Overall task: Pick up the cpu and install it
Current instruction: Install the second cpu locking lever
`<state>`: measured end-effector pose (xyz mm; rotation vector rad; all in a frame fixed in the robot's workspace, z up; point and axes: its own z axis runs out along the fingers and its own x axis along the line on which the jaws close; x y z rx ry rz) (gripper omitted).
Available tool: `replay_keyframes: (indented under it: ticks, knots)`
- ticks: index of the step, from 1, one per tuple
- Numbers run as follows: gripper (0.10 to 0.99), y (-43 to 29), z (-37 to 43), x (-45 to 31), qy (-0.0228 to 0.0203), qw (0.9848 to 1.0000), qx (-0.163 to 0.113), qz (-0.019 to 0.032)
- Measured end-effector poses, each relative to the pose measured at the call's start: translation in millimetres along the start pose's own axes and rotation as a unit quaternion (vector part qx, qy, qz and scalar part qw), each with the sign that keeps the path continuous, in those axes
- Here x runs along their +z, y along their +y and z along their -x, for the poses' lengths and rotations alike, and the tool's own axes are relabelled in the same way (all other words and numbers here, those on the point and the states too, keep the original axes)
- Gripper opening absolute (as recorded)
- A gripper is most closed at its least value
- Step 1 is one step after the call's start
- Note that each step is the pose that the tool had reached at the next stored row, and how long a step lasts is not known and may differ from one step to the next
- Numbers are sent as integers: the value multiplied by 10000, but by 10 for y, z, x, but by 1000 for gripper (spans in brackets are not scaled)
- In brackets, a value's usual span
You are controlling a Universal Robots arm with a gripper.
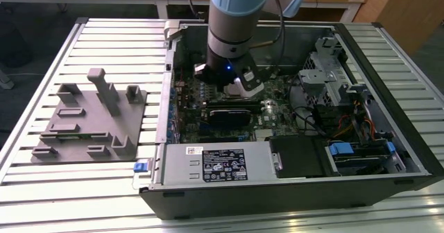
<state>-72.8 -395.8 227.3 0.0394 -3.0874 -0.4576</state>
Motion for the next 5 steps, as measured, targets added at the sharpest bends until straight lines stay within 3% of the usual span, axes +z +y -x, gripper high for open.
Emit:
replay_keyframes:
  ticks: [5]
  knots:
    - [106,21,-1,-57,-1,10000,-1,12]
